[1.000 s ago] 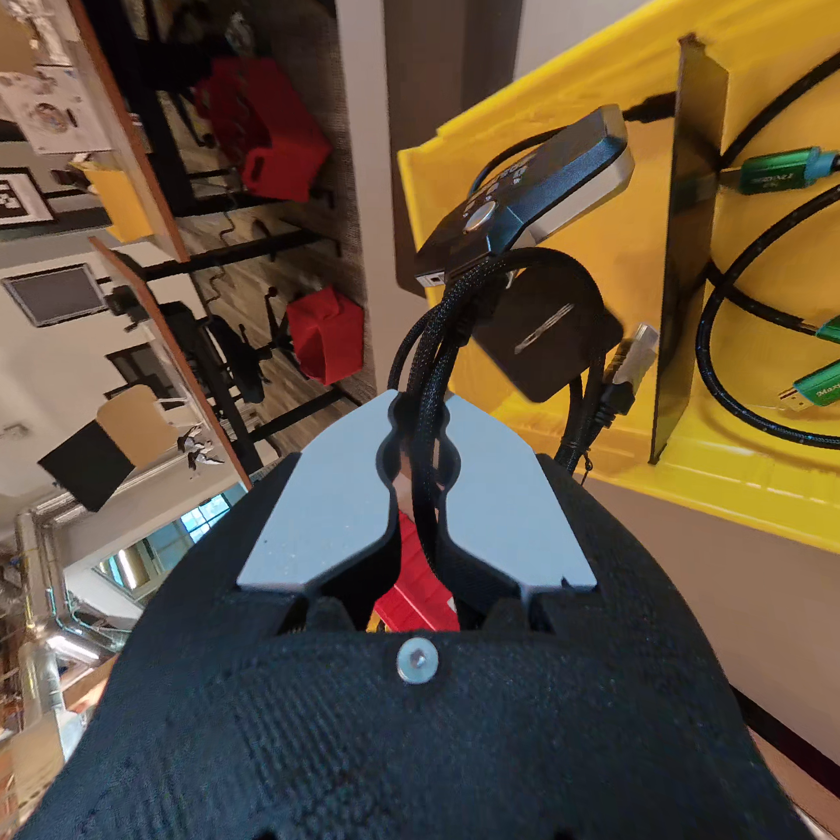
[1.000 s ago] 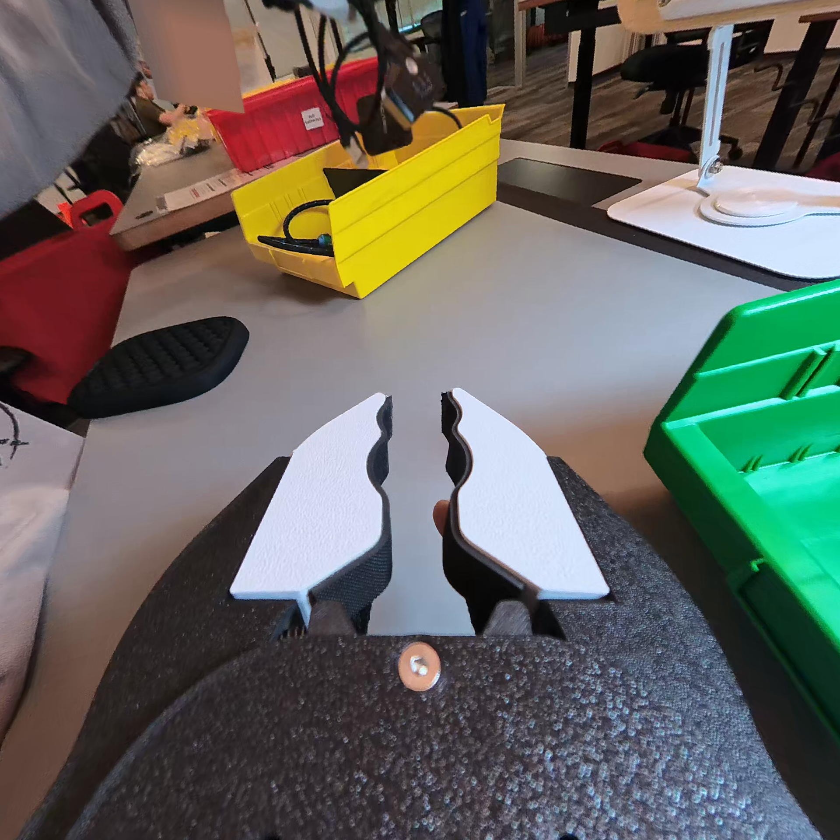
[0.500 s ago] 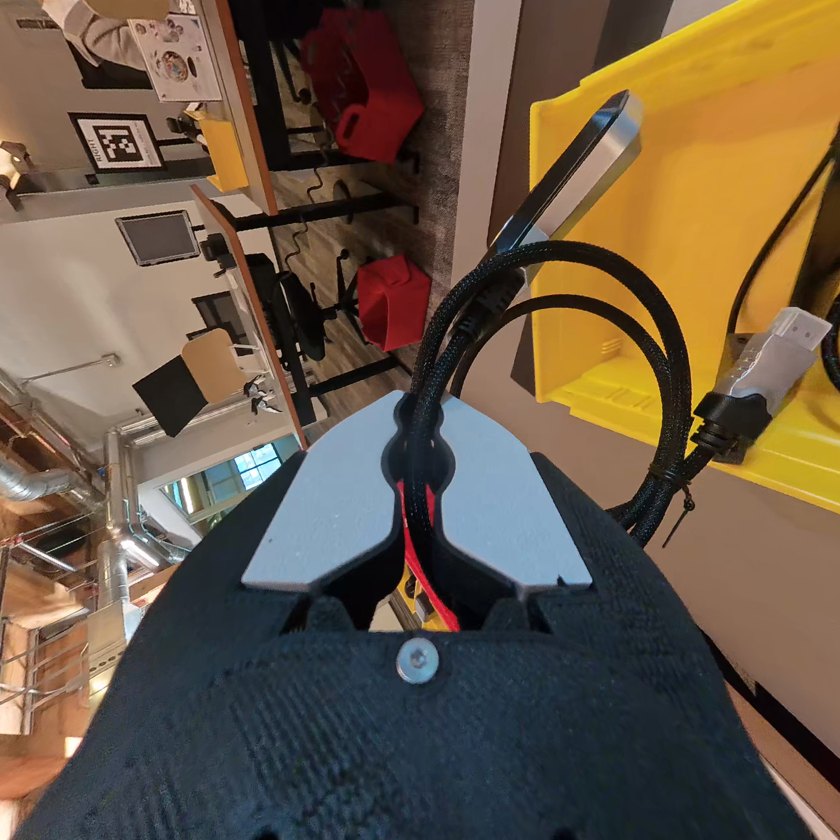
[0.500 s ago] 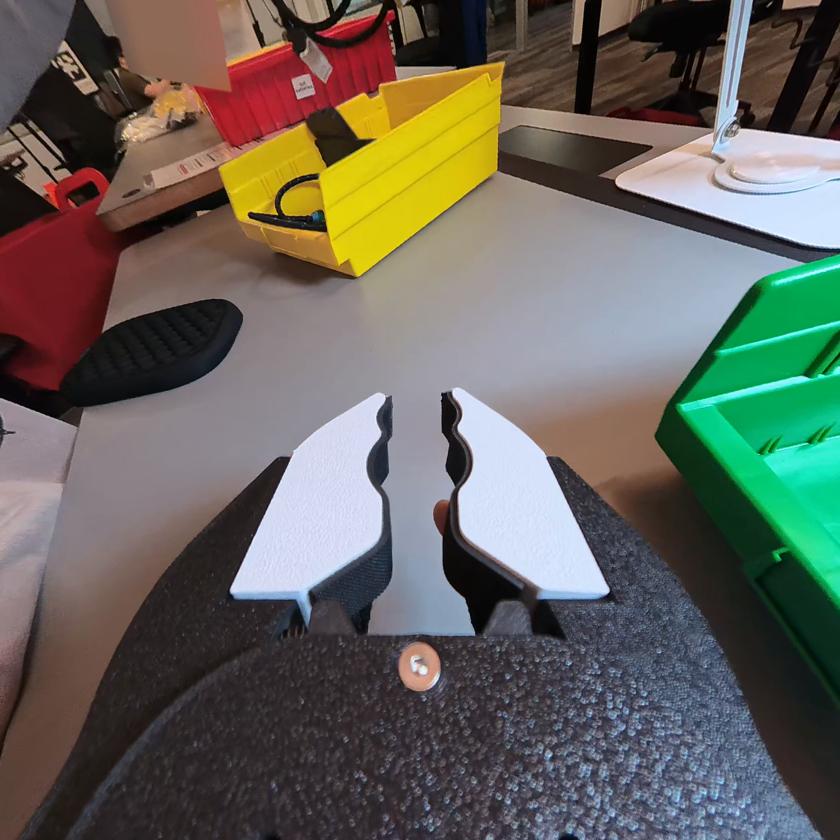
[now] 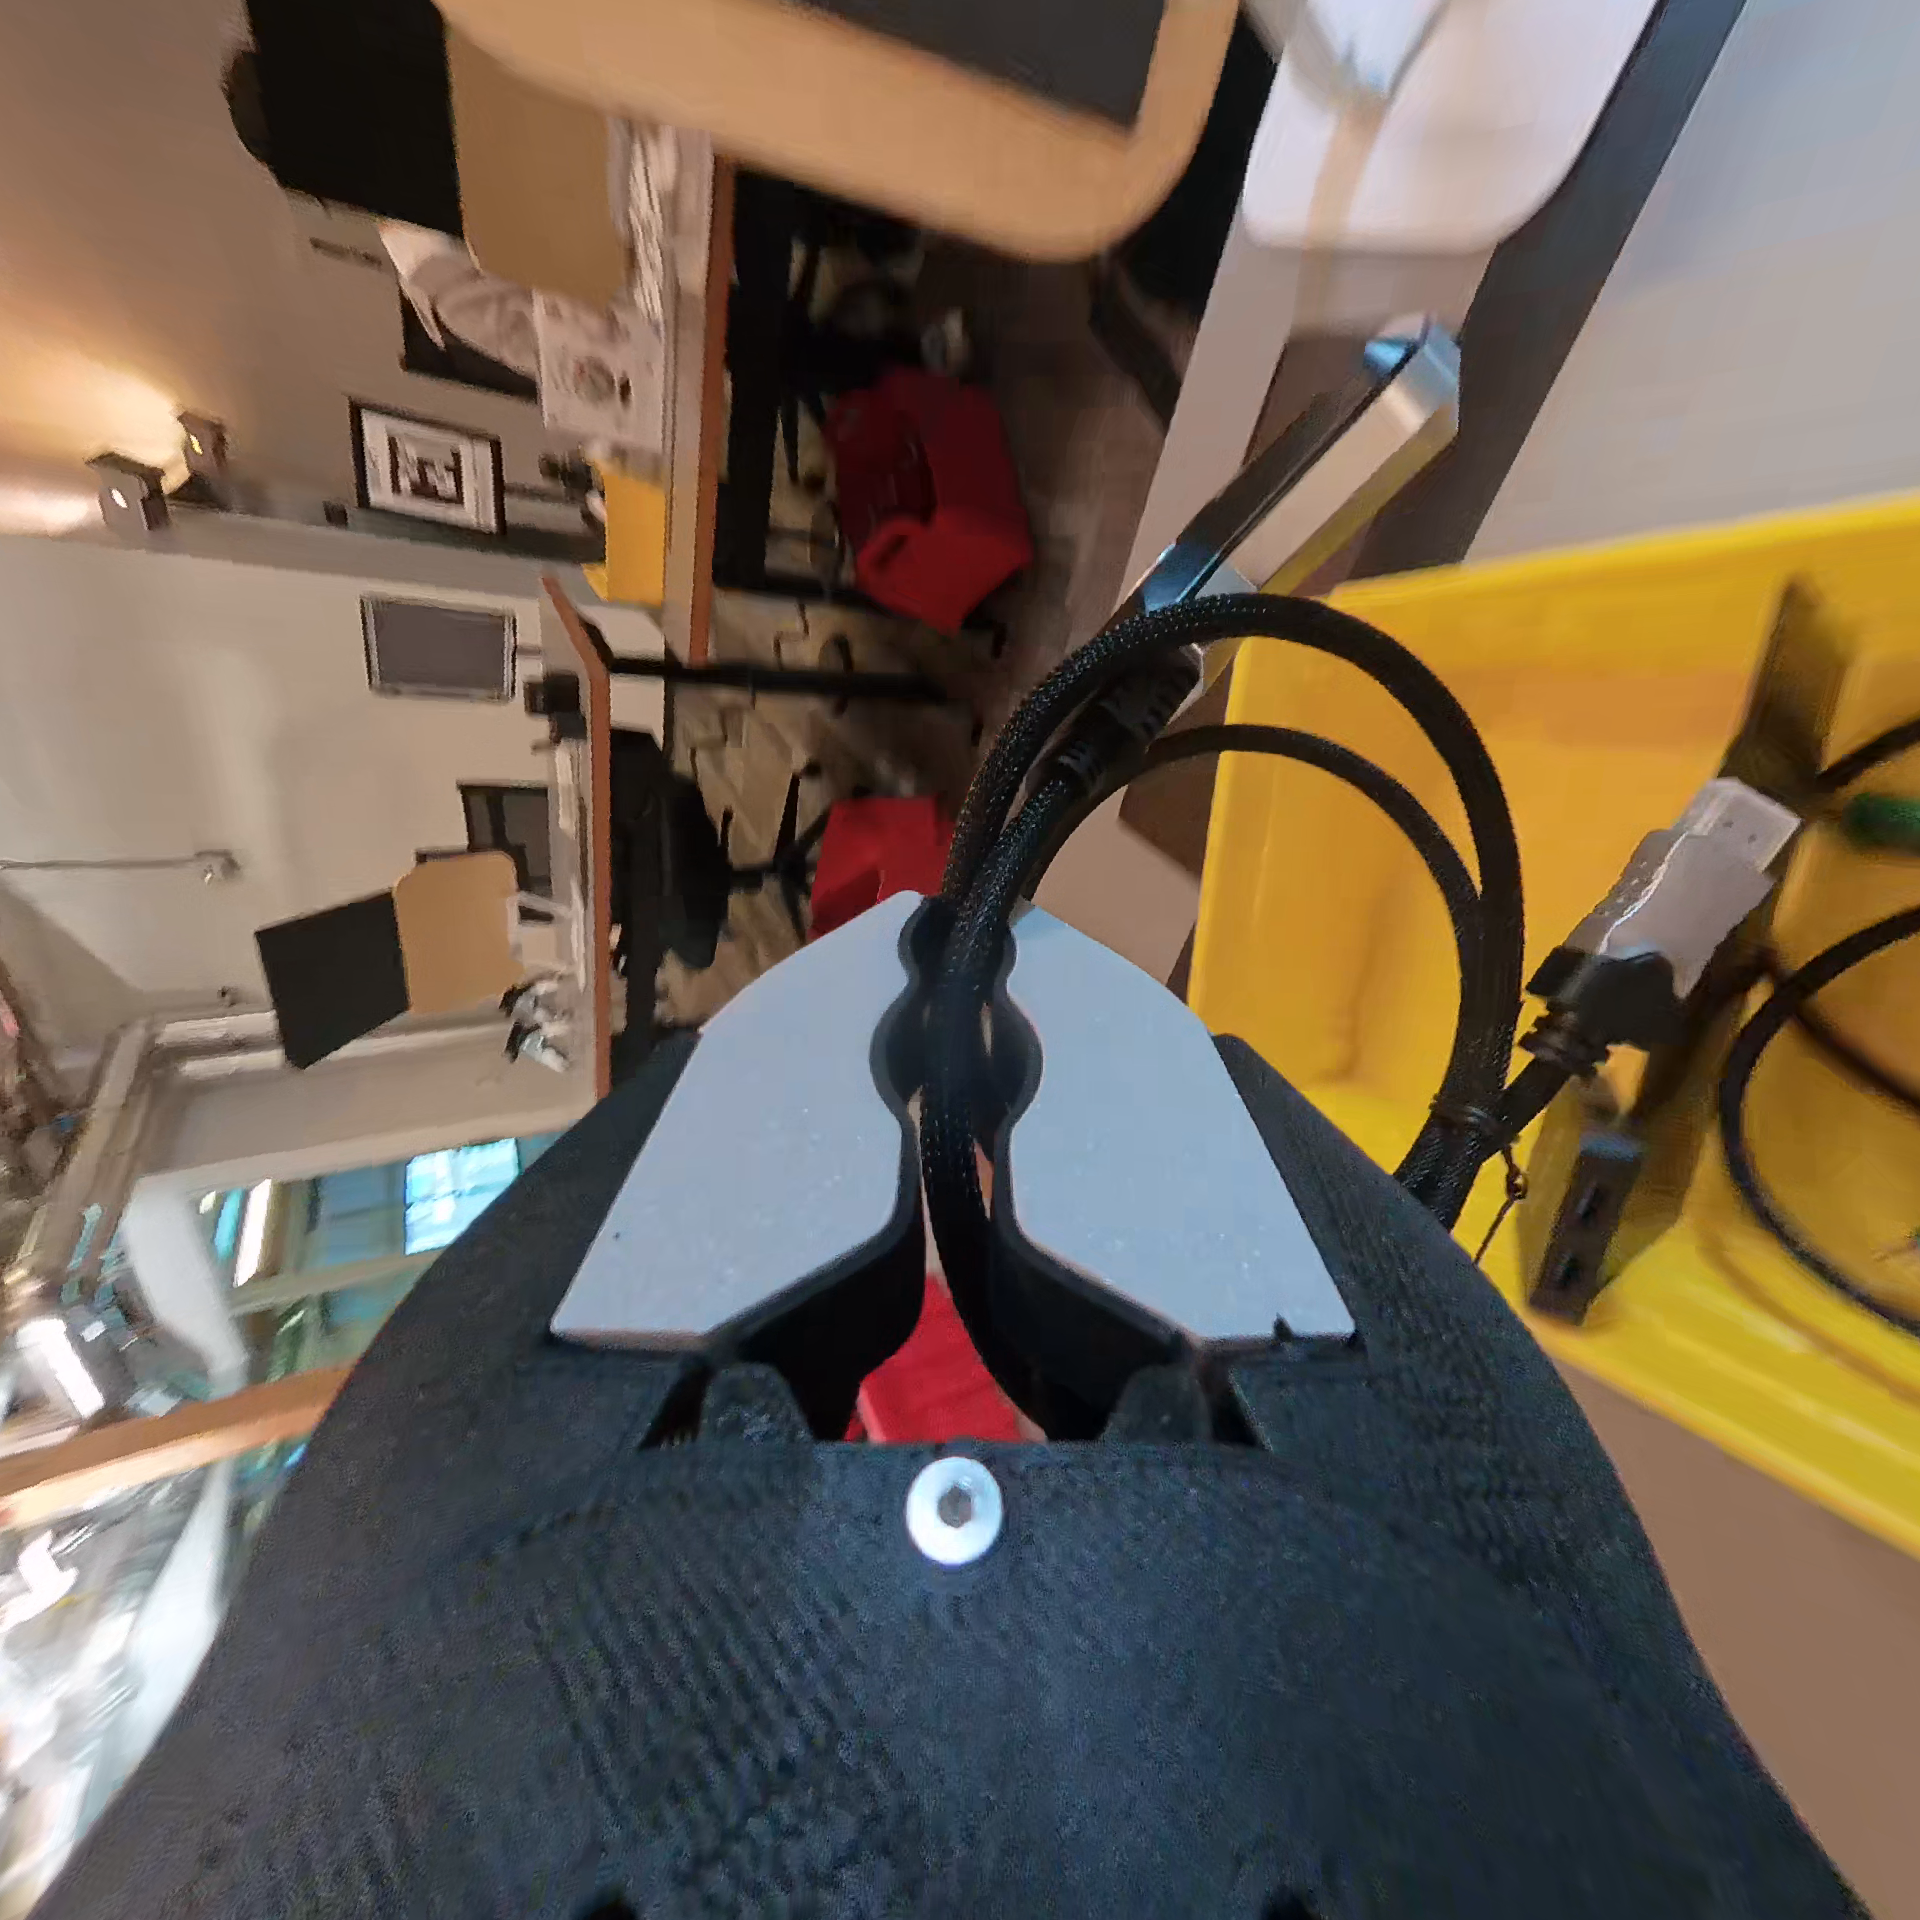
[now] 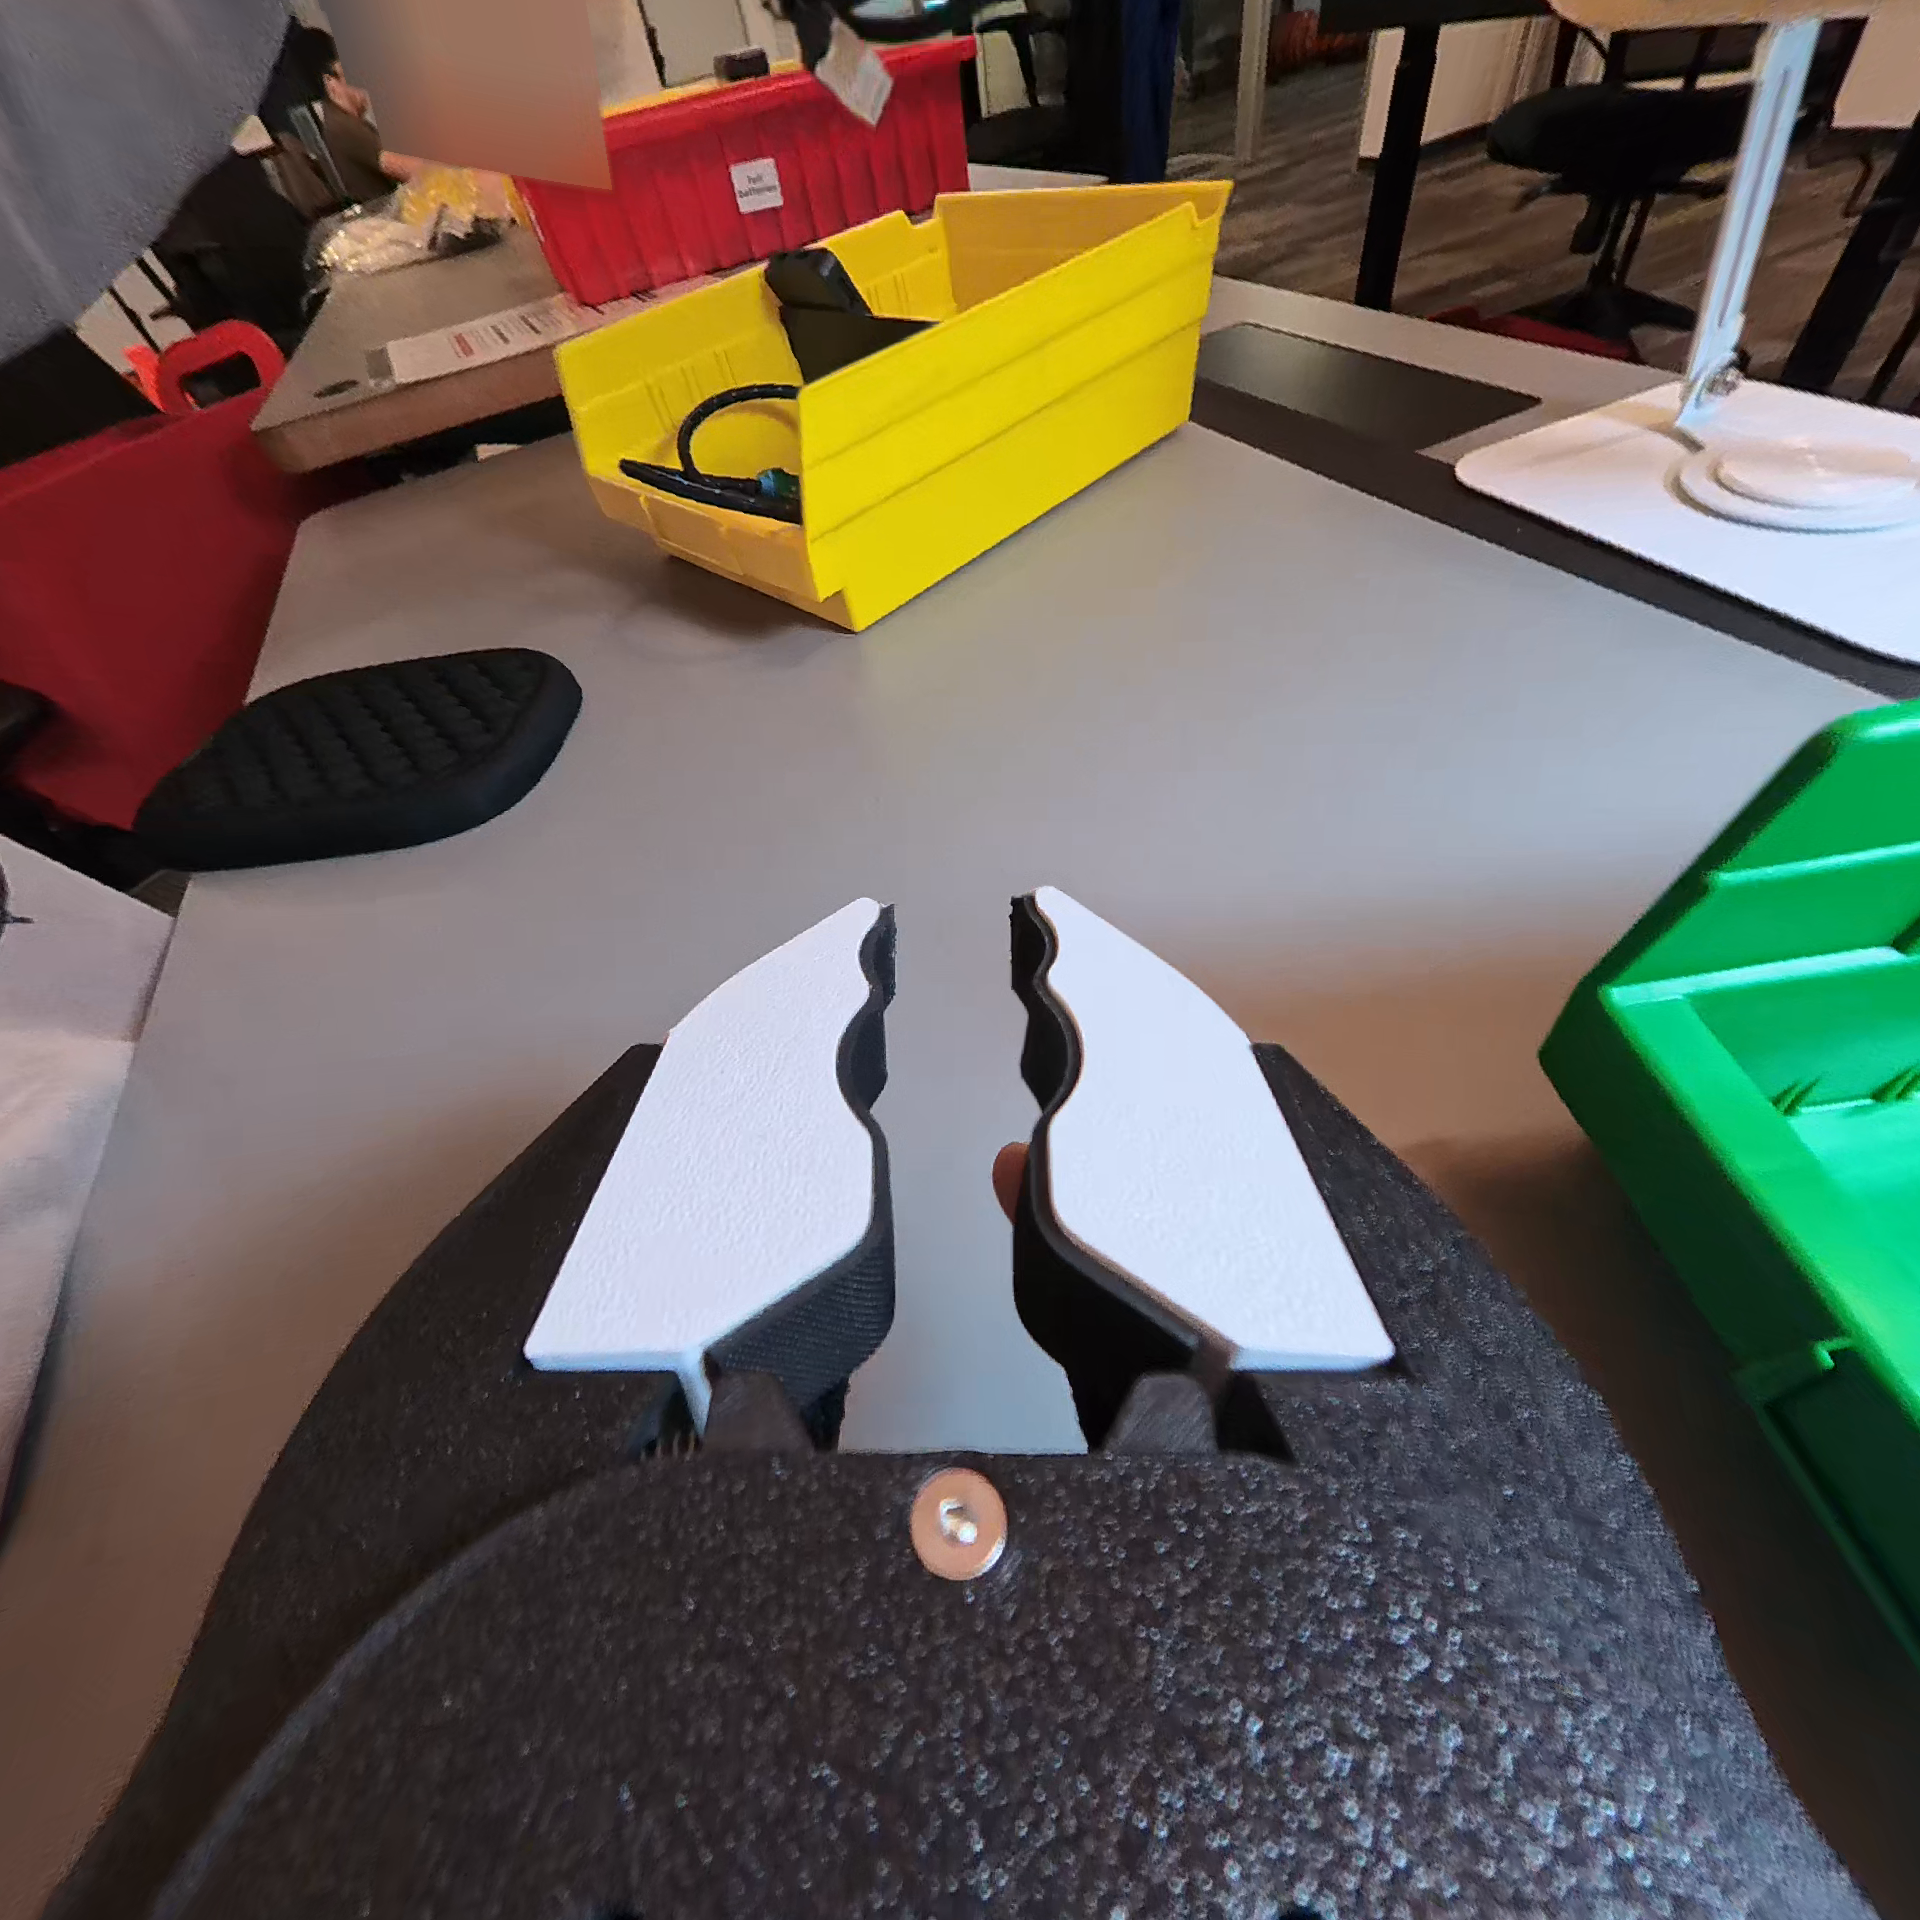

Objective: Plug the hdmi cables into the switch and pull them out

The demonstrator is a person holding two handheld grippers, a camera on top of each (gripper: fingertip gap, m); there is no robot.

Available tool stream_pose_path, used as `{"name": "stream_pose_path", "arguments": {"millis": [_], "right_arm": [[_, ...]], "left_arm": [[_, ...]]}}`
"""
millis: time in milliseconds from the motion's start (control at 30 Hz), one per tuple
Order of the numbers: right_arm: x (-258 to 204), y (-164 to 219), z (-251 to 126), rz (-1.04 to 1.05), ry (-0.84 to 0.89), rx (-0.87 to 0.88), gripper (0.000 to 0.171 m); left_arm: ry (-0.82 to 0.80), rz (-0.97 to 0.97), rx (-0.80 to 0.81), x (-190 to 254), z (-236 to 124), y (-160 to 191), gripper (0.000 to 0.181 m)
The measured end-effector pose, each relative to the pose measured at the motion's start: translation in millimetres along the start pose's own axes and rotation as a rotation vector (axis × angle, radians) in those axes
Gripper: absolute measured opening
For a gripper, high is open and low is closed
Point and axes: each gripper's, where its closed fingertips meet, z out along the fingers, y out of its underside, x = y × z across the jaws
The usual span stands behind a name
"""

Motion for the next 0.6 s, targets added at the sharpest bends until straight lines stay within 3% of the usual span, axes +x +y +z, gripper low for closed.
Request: {"name": "stream_pose_path", "arguments": {"millis": [133, 333, 500, 600], "right_arm": [[-11, 2, 4, -0.06, -0.033, -0.009, 0.024], [-26, -13, 6, -0.158, -0.041, 0.071, 0.029], [-54, -40, -9, -0.221, -0.129, 0.261, 0.042], [-80, -64, -27, -0.207, -0.25, 0.41, 0.067]], "left_arm": [[0.032, -0.064, 0.247, 23, -32, -61, 0.008], [0.164, -0.117, 0.684, 102, -99, -172, 0.008], [0.462, -0.348, 1.141, 186, -162, -244, 0.008], [0.696, -0.518, 1.318, 233, -176, -264, 0.008]]}}
